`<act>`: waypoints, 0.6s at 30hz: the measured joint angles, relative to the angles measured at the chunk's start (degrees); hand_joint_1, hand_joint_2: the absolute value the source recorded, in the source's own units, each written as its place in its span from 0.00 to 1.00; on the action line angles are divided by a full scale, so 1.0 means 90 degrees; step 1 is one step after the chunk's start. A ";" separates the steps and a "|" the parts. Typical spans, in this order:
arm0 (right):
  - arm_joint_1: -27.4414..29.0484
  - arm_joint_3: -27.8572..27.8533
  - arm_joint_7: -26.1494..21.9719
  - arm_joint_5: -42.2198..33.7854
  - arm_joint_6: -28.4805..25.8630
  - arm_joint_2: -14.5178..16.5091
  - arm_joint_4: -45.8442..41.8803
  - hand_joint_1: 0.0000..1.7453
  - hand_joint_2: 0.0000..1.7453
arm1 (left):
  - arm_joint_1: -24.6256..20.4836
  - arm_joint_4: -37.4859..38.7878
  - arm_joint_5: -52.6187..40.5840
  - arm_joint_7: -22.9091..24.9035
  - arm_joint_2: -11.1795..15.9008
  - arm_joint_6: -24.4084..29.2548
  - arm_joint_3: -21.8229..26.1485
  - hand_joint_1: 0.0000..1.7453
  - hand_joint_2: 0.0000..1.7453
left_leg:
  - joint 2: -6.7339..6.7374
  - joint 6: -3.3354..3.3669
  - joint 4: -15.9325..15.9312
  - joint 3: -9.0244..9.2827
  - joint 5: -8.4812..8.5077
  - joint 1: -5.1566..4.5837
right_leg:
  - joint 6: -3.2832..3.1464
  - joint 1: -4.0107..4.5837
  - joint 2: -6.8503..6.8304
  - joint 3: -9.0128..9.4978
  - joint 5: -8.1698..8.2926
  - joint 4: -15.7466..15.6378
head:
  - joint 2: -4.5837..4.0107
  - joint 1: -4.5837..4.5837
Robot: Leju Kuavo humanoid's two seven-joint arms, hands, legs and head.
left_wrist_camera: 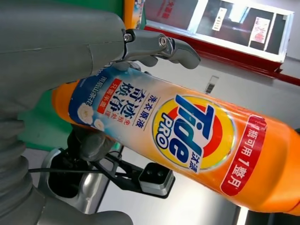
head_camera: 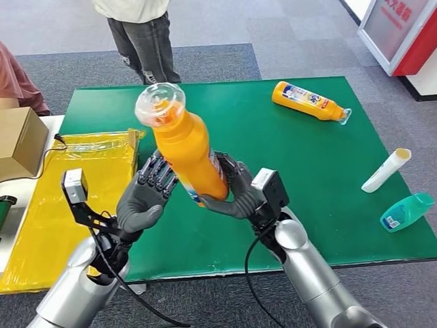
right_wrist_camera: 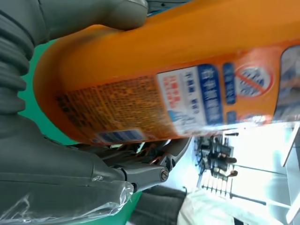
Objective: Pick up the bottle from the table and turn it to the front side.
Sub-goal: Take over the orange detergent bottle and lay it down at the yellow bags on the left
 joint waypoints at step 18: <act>0.0005 0.0455 0.0075 0.0505 -0.0321 0.0095 0.0305 1.00 1.00 | -0.0971 -0.0078 -0.0234 0.0203 0.0038 0.0497 -0.0612 0.00 1.00 | -0.0001 0.0000 0.0000 -0.0003 0.0000 0.0000 | 0.0000 0.0001 0.0000 0.0001 0.0000 0.0000 | 0.0000 0.0001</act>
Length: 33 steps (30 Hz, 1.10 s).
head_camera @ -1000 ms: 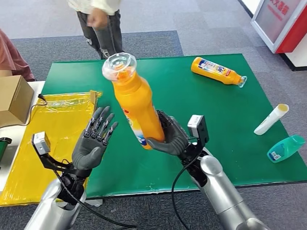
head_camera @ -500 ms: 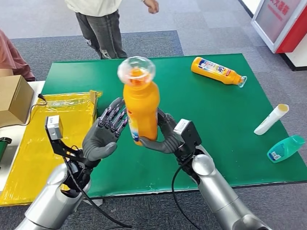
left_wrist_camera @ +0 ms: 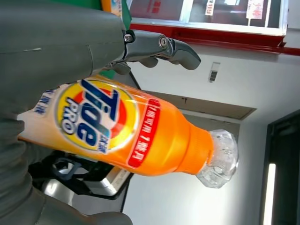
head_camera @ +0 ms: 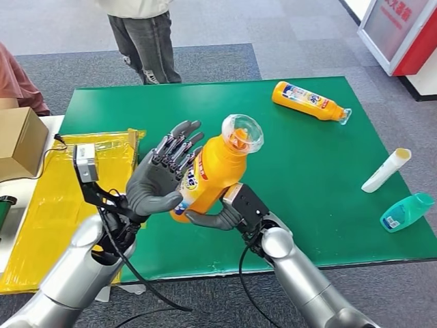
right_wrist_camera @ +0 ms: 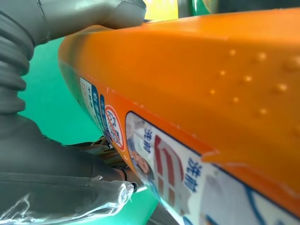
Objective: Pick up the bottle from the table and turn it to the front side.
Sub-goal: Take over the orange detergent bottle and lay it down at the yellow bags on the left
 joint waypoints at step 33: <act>0.0016 -0.0163 0.0124 0.0460 -0.0673 0.0007 0.0234 1.00 1.00 | -0.0123 0.0029 -0.1832 0.0964 0.0659 0.1263 -0.0477 0.00 1.00 | 0.0000 0.0000 0.0000 -0.0002 0.0000 0.0000 | 0.0000 0.0000 0.0000 -0.0003 0.0000 0.0001 | 0.0000 0.0001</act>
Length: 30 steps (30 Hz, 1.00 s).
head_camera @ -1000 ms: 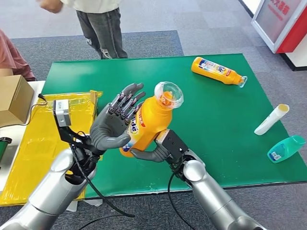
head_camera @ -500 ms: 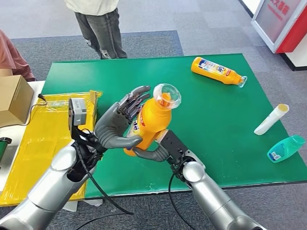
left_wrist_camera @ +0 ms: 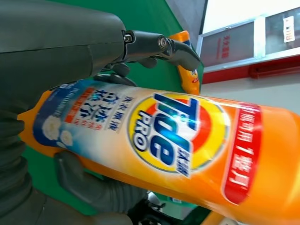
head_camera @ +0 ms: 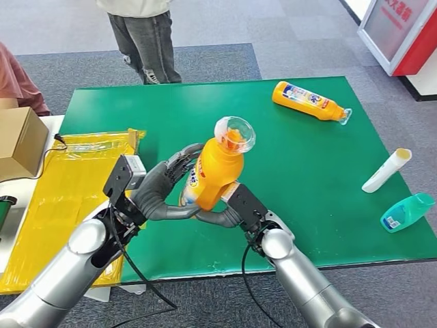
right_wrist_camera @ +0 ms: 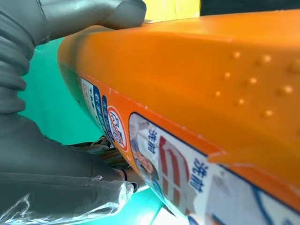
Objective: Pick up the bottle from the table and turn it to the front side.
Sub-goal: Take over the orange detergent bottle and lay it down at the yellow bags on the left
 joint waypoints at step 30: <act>0.0009 -0.0039 0.0121 0.0326 -0.0291 -0.0015 -0.0246 1.00 1.00 | 0.0074 -0.0038 -0.0120 0.0024 0.0149 0.0039 0.0038 0.00 1.00 | 0.0000 0.0000 0.0000 0.0000 0.0000 0.0000 | 0.0000 0.0000 0.0000 -0.0001 0.0000 0.0000 | 0.0000 -0.0001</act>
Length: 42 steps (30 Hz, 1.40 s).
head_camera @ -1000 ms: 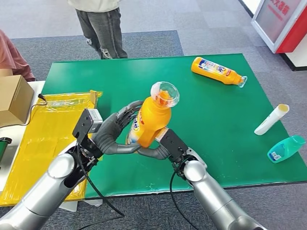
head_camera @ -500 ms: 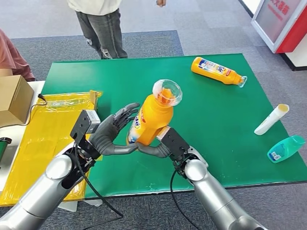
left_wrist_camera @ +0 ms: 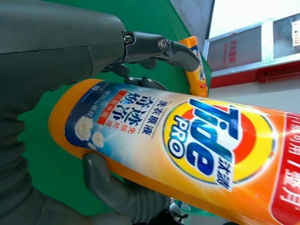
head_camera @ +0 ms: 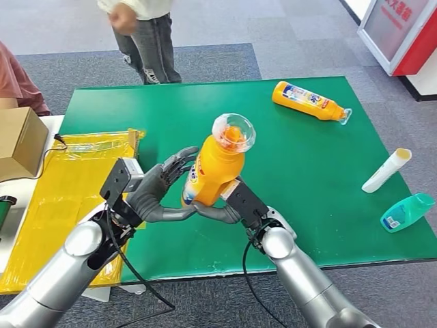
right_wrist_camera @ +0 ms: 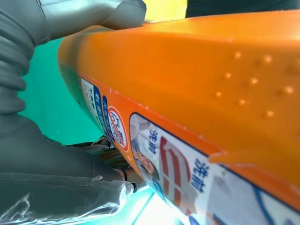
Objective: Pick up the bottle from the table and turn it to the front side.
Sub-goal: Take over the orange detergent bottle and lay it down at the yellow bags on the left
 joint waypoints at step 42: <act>-0.0379 0.0147 -0.0038 0.0209 -0.0242 0.0160 0.0734 1.00 1.00 | -0.0576 0.0073 -0.0262 0.0501 -0.0235 0.0114 -0.0311 0.00 1.00 | 0.0002 0.0000 0.0000 0.0000 0.0000 0.0000 | 0.0000 0.0000 0.0002 -0.0007 0.0000 0.0000 | 0.0000 0.0001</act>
